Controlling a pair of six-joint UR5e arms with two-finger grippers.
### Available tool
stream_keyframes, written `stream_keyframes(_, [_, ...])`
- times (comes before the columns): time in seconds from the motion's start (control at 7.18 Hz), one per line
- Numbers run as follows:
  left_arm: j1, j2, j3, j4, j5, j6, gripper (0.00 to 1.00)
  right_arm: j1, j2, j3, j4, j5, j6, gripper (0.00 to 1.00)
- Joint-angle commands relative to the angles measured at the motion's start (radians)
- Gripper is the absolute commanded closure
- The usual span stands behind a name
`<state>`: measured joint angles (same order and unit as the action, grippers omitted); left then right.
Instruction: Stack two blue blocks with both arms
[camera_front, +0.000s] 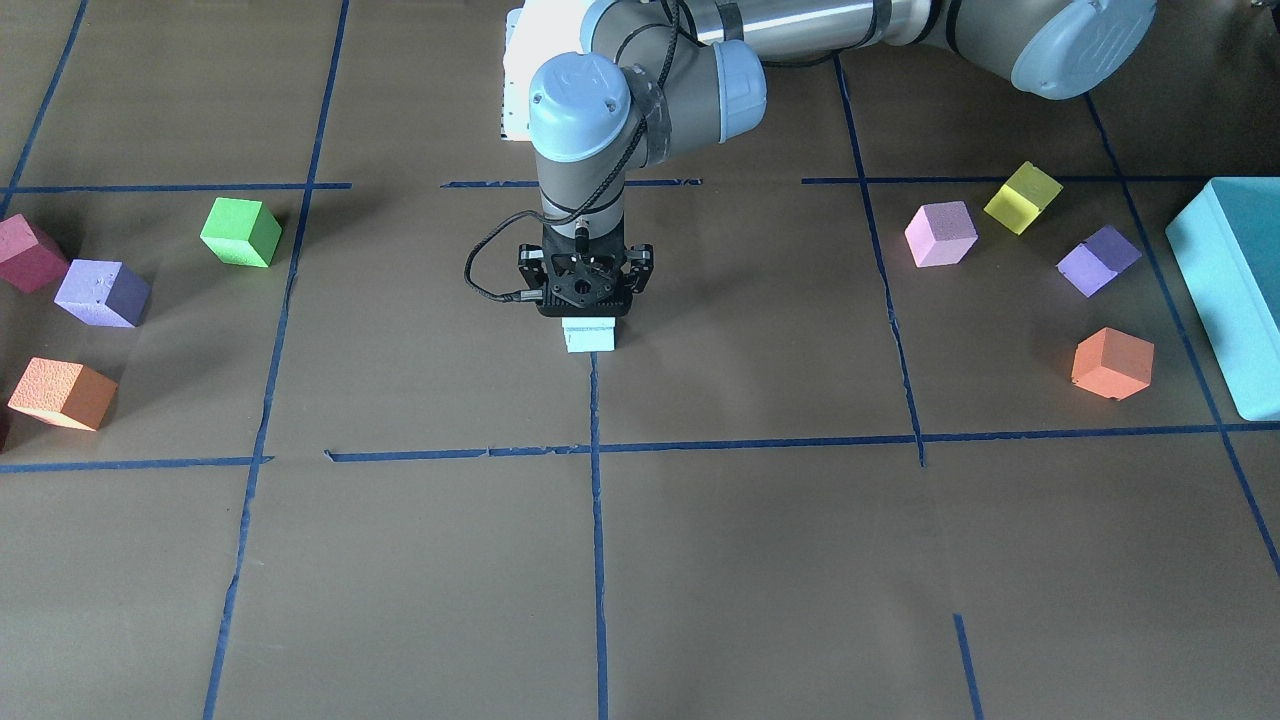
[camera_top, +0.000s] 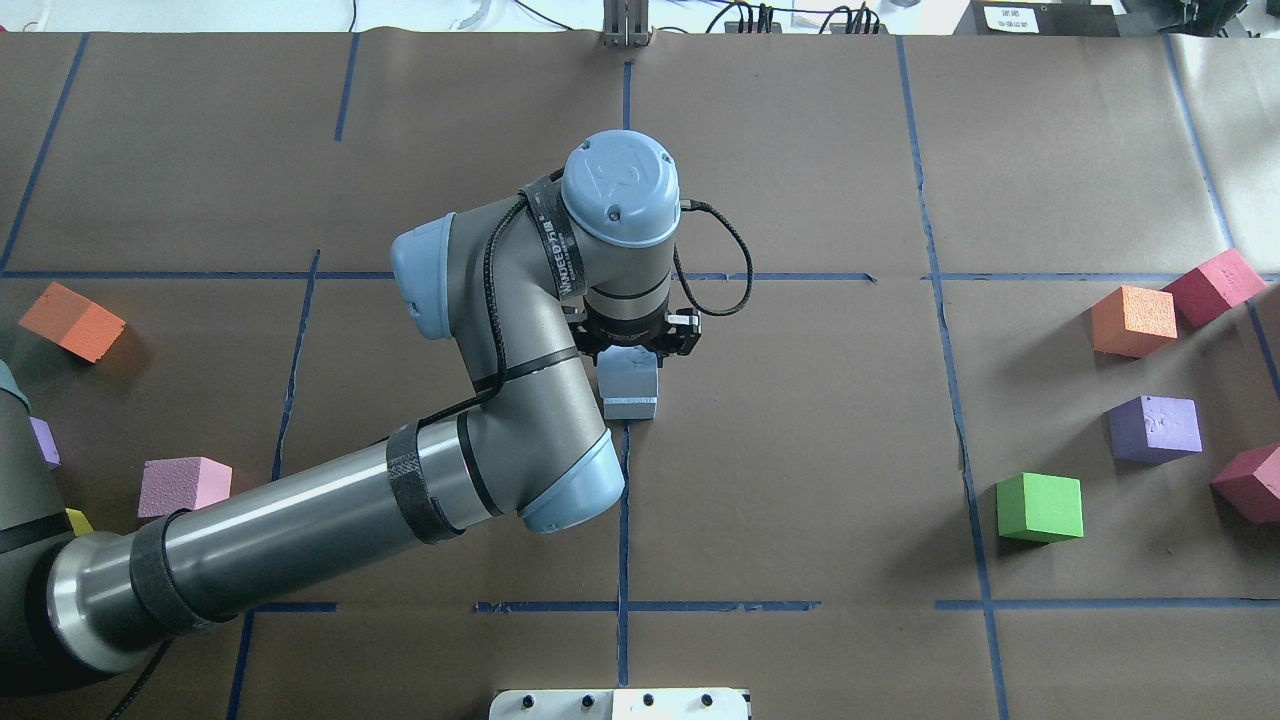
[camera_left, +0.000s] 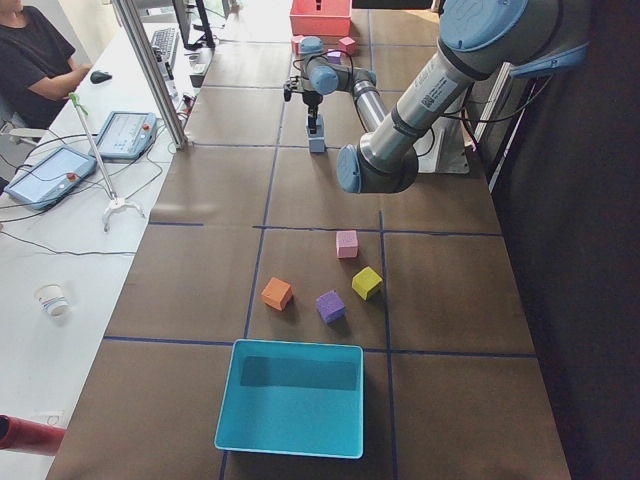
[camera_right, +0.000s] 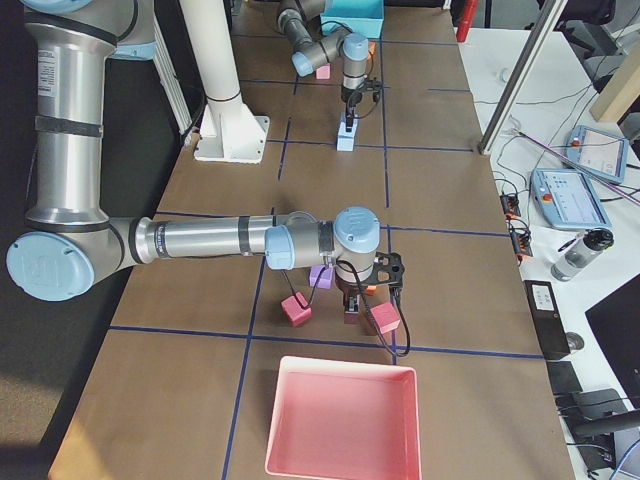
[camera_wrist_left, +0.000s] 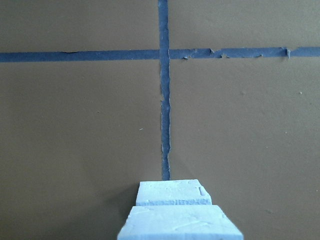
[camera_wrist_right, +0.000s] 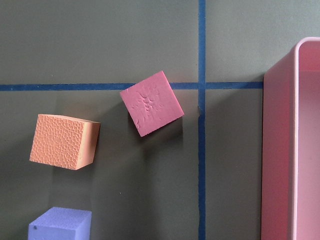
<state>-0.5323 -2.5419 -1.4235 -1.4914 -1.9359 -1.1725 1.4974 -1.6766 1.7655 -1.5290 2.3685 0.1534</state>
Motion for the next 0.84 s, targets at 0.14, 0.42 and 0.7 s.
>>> stream_keyframes(0.14, [-0.001,0.0,-0.009,-0.01,0.0,-0.026,0.0,0.004,0.002,-0.001,0.0,0.0,0.0,0.0])
stream_keyframes(0.42, [-0.035,0.008,-0.082,0.032,-0.006,-0.013,0.0,0.006,0.0,-0.003,0.0,0.0,0.0,0.0])
stream_keyframes(0.7, [-0.055,0.02,-0.255,0.226,-0.008,0.061,0.0,0.017,0.002,-0.003,0.0,0.018,-0.005,0.0])
